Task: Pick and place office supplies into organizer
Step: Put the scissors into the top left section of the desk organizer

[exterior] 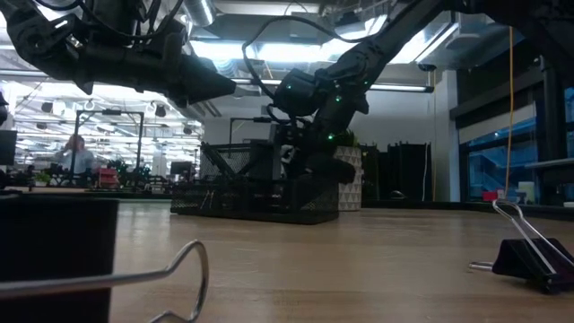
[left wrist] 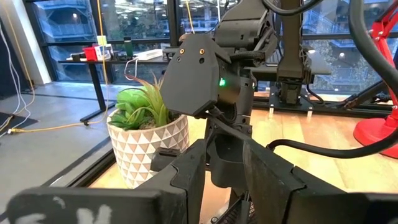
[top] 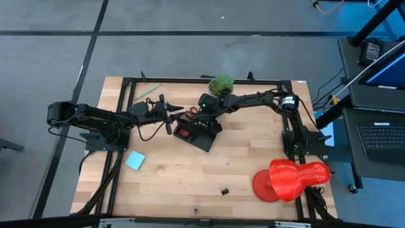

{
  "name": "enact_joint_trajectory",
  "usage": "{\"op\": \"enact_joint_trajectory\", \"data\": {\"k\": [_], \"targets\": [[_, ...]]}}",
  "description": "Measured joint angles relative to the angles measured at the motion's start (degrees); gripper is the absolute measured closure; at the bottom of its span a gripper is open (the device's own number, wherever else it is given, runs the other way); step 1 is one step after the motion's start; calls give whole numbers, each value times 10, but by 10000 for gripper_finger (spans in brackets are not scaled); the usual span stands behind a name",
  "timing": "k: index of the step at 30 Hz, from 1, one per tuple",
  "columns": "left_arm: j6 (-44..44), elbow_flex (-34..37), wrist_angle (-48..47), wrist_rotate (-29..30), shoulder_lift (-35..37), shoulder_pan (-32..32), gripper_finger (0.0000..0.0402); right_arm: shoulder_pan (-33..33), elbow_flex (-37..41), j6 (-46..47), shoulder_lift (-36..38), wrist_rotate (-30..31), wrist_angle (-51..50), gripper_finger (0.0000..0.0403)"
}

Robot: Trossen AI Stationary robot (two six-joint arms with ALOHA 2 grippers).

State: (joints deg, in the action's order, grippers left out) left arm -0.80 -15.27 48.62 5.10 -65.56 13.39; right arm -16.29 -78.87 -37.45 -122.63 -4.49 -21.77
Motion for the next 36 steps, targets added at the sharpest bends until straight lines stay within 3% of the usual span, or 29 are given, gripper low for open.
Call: {"op": "enact_joint_trajectory", "data": {"k": [8, 20, 36], "targets": [[0, 0, 0, 0, 0, 0, 298, -1, 1, 65, 0, 1, 0, 227], [0, 0, 0, 0, 0, 0, 299, -1, 1, 121, 0, 2, -12, 233], [0, 0, 0, 0, 0, 0, 296, -1, 2, 114, 0, -5, -13, 349]]}}
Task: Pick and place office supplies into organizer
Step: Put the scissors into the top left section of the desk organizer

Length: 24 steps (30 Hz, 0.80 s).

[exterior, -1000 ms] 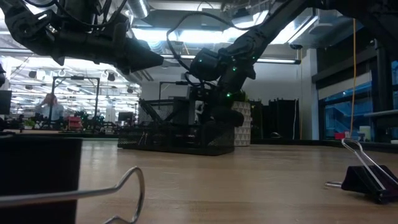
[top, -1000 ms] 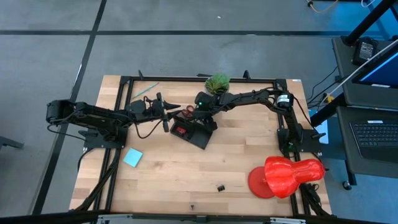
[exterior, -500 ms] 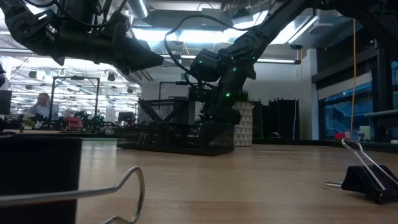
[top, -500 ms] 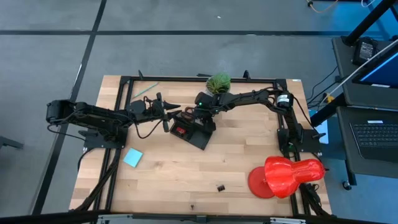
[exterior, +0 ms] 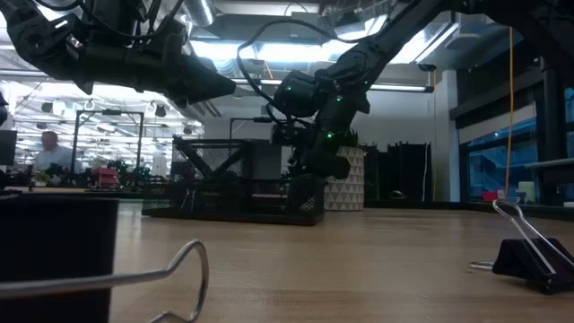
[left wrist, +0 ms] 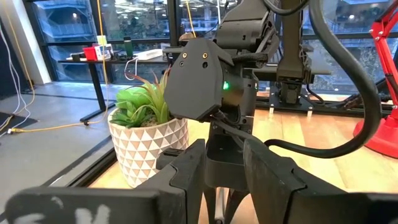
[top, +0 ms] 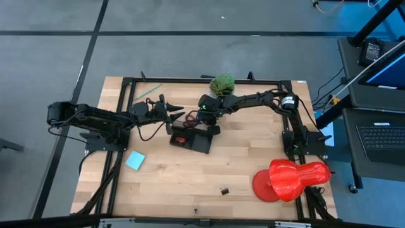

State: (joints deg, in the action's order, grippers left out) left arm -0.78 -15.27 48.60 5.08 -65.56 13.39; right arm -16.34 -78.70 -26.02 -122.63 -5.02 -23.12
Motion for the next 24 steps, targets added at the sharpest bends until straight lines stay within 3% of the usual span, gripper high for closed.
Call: {"op": "enact_joint_trajectory", "data": {"k": [12, 24], "targets": [[0, 0, -21, 0, 0, 0, 296, 0, -1, 0, 0, 2, 5, 349], [0, 0, -32, 0, 0, 0, 294, -2, -85, -10, -7, 21, -68, 348]]}}
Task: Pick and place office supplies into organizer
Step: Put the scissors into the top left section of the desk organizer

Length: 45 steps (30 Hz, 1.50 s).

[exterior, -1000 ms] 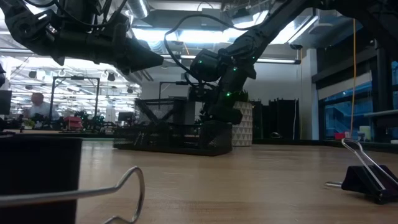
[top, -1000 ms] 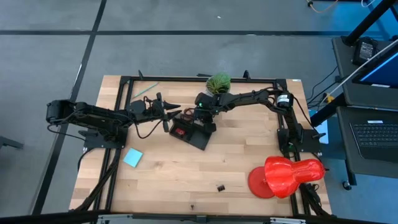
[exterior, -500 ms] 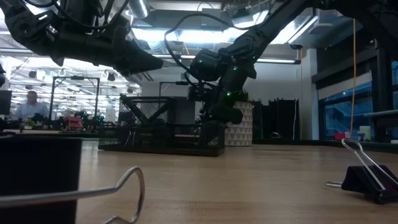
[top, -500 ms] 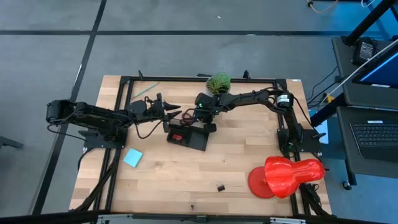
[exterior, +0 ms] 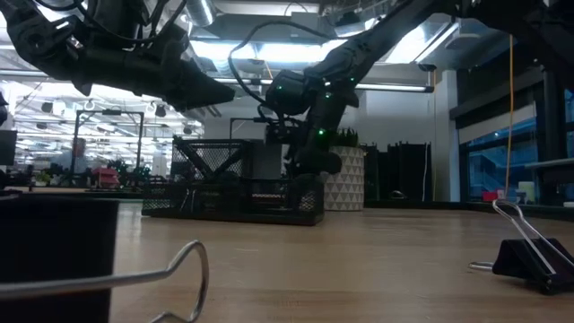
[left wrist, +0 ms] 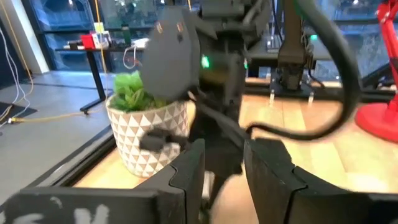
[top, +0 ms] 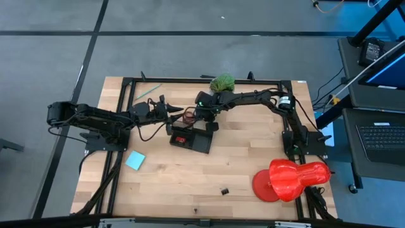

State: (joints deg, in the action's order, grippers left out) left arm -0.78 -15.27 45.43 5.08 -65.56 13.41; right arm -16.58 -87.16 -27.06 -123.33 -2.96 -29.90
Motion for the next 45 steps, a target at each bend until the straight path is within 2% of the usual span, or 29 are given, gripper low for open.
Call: {"op": "enact_joint_trajectory", "data": {"k": [4, 11, 18, 25, 31, 40, 45], "targets": [[-1, 0, -22, 6, 0, 0, 292, 1, -11, -6, 1, 3, -4, 348], [-5, 0, -45, 58, 6, 0, 288, 1, -34, -7, 2, 30, -22, 348], [17, 0, -148, 128, 82, 0, 280, 2, -83, -7, 4, 46, -52, 348], [74, 0, -258, 134, 152, 0, 272, 4, -107, -5, 23, 60, -63, 348], [98, 1, -316, 134, 166, 0, 260, 23, -114, -18, 51, 152, -55, 348], [194, 1, -334, 120, 167, 4, 242, 70, -114, -56, 69, 266, -21, 348], [257, 1, -328, 102, 172, 22, 240, 99, -114, -69, 69, 294, -1, 348]]}}
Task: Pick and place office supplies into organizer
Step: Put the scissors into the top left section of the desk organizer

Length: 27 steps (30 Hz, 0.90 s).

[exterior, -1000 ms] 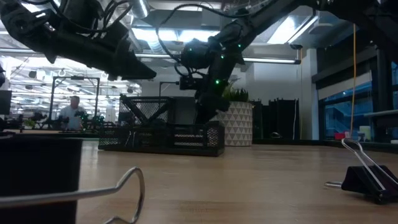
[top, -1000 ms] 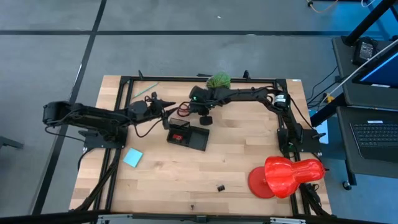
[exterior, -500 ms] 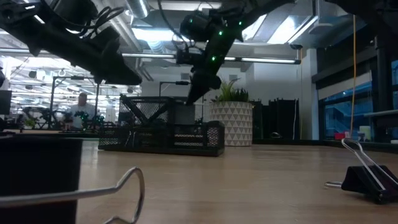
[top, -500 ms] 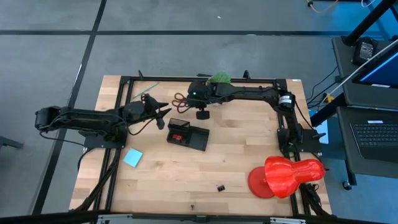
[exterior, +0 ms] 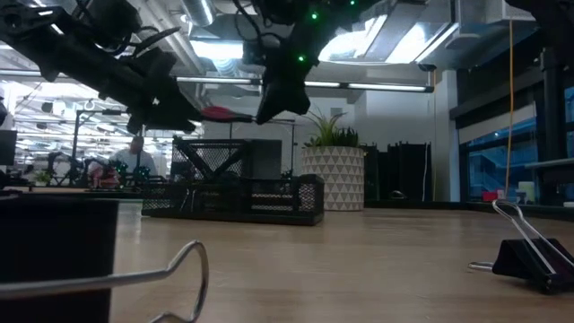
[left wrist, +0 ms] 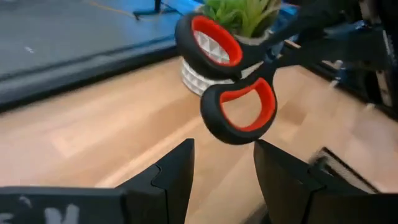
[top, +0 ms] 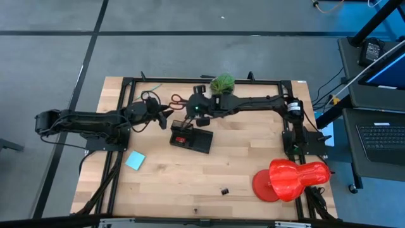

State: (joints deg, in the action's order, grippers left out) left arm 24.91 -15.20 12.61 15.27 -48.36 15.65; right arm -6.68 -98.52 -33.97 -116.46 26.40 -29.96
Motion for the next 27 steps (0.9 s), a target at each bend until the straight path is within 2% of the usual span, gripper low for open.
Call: {"op": "enact_joint_trajectory", "data": {"k": [5, 9, 15, 20, 27], "targets": [[14, 0, 6, -46, 1, 10, 240, 17, 0, -18, 0, 10, 20, 348], [8, 0, 54, -81, 1, 10, 240, 24, 0, -22, 0, 9, 20, 348], [-4, 0, 86, -88, 1, 10, 247, 35, 0, -21, 0, 11, 21, 348], [-6, 0, 82, -97, 1, 10, 282, 39, 0, -21, 0, 11, 19, 348], [-21, 0, 83, -109, 1, 10, 358, 39, 0, -21, 0, 10, 21, 349]]}}
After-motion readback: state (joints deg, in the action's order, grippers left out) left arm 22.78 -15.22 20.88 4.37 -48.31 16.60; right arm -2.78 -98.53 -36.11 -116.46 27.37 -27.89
